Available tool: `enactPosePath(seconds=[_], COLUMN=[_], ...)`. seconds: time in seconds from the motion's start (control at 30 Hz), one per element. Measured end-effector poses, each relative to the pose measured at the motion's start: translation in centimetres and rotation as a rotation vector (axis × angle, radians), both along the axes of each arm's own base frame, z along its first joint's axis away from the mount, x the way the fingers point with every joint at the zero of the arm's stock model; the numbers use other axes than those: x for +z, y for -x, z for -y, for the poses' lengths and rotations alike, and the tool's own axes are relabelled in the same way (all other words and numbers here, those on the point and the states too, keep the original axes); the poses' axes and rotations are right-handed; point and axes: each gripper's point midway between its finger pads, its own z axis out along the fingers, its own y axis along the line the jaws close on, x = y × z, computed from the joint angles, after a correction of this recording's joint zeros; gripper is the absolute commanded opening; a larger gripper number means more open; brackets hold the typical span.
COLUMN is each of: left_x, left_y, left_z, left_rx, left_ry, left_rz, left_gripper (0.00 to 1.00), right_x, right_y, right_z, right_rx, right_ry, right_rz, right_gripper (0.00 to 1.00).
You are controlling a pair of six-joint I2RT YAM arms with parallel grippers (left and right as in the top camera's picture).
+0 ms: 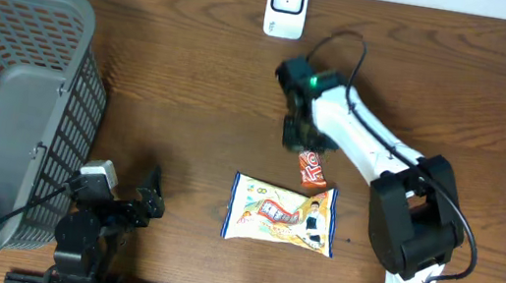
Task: Scan the item barcode
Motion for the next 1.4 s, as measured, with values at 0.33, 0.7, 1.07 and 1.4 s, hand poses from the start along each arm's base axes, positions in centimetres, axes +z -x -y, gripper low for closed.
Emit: enactPosePath(seconds=[0.33,0.7,1.07,1.4], left_x=[0.0,0.0,0.0,0.0], left_y=[0.0,0.0,0.0,0.0], left_z=[0.0,0.0,0.0,0.0], left_rx=[0.000,0.000,0.000,0.000], left_ry=[0.000,0.000,0.000,0.000], left_rz=[0.000,0.000,0.000,0.000], left_gripper=[0.98,0.98,0.98,0.98], right_x=[-0.5,-5.1,-4.9,4.8], right_y=[-1.1,0.3,3.1,3.5], right_z=[-0.5,-0.3,1.2,-7.8], right_rx=[0.063,0.198,0.302,0.467], right_ry=[0.013,0.023,0.027,-0.949], right_rz=[0.069,0.120,-0.093,-0.257], right_gripper=[0.71,0.36,0.01,0.01])
